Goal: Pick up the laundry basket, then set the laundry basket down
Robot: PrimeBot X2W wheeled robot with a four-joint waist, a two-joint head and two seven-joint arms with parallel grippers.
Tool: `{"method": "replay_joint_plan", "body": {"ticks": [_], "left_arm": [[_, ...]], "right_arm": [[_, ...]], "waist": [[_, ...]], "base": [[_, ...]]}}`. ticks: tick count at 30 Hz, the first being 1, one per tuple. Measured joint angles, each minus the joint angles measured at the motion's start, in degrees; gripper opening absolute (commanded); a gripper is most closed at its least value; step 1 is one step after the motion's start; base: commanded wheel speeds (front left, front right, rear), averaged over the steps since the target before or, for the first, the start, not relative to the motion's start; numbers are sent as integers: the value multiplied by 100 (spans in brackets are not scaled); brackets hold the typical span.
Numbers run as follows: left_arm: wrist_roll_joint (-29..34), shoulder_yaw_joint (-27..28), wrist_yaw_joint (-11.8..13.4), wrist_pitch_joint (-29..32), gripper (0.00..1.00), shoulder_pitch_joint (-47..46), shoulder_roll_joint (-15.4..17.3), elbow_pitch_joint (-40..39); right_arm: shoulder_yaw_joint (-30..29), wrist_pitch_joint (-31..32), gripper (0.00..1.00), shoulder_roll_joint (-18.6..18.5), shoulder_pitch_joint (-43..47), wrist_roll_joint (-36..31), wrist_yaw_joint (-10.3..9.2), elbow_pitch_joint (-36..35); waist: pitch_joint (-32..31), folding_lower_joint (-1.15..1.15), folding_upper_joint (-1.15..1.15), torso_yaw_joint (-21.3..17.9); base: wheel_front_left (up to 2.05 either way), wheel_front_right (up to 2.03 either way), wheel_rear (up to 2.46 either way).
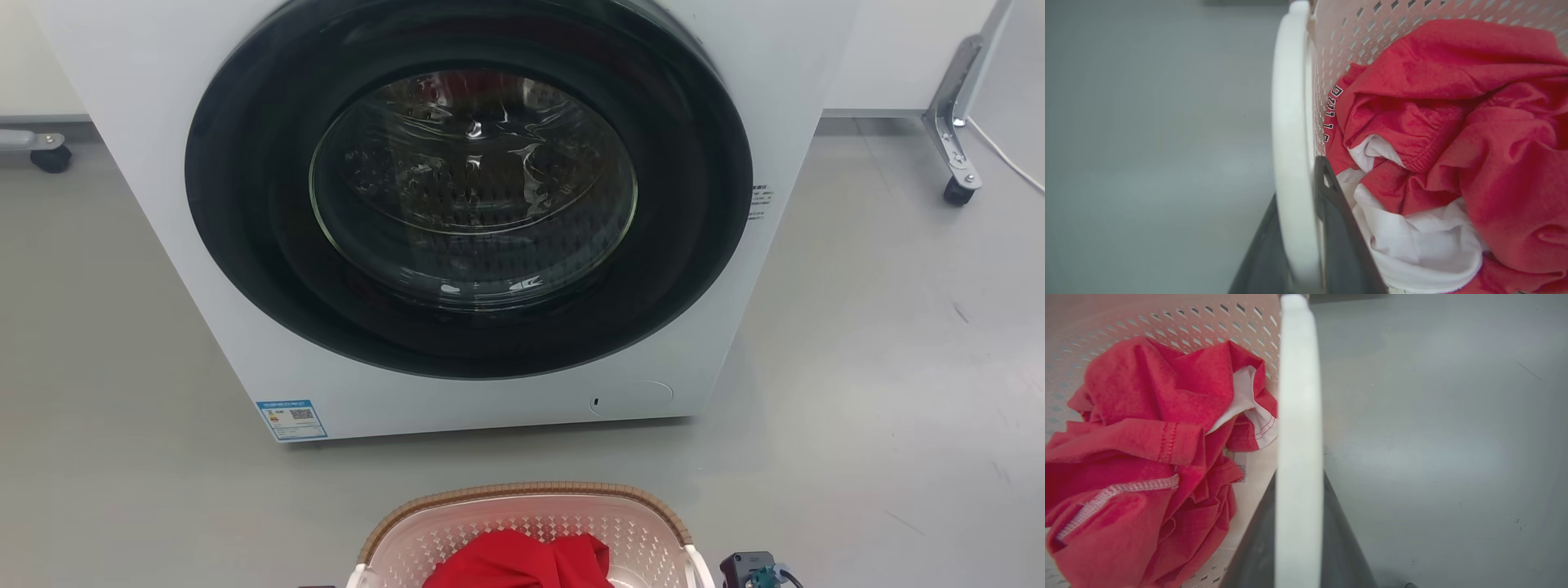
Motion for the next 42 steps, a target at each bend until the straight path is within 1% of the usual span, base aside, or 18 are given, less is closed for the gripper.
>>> {"method": "replay_joint_plan", "body": {"ticks": [8,22,42], "left_arm": [[-144,-60,52,27,0,0,3,-12],[-186,-130,101,35,0,2,9,-10],[-200,-180,100,26,0,13,7,37]], "right_arm": [[116,0,0,-3,-25,103,-18,14],[312,-14,0,-5,-36,289,-18,58],[536,-108,0,-4,-41,486,-18,102]], "waist": [[-10,0,0,-2],[-42,0,0,3],[-51,0,1,-3]], "base": [[0,0,0],[0,0,0],[0,0,0]]}}
